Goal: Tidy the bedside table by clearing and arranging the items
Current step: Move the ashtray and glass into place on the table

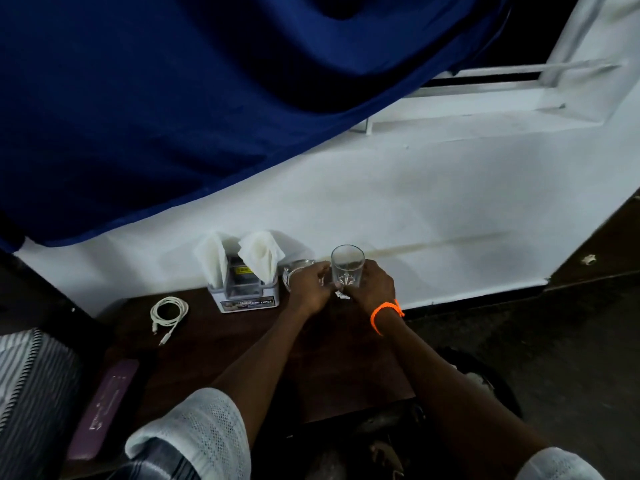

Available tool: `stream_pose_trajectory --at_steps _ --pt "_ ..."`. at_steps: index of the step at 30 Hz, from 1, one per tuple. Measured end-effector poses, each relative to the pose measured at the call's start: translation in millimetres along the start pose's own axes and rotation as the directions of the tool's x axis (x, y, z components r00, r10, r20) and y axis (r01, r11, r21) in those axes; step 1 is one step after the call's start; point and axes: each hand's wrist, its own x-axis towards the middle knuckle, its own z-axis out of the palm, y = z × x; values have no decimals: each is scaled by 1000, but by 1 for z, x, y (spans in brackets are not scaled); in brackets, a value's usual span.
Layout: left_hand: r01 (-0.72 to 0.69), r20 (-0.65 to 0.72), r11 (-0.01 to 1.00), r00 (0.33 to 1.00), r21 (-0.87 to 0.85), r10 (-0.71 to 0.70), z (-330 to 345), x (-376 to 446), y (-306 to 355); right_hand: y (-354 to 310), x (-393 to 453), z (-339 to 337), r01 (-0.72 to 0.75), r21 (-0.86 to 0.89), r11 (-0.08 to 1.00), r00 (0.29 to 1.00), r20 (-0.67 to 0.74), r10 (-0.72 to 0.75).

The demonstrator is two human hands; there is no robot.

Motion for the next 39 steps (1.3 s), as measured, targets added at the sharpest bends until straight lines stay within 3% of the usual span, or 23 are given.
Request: stream_pose_trajectory --at_steps 3,14,19,27,39 --pt "2 22 999 1000 -43 -1 5 7 -3 7 5 5 -19 113 993 1000 -13 21" --pt "-19 -42 997 999 -75 16 -12 13 18 -12 5 -5 78 204 976 992 -115 -55" --pt "-92 -53 995 994 30 93 -47 19 27 -40 12 -5 121 225 967 991 -82 -105" --pt "-52 -110 989 992 136 67 -90 24 4 -67 21 32 178 193 965 984 -8 -180" --pt "-56 -115 899 987 435 117 -97 34 -13 -67 25 50 131 192 973 988 57 -144"
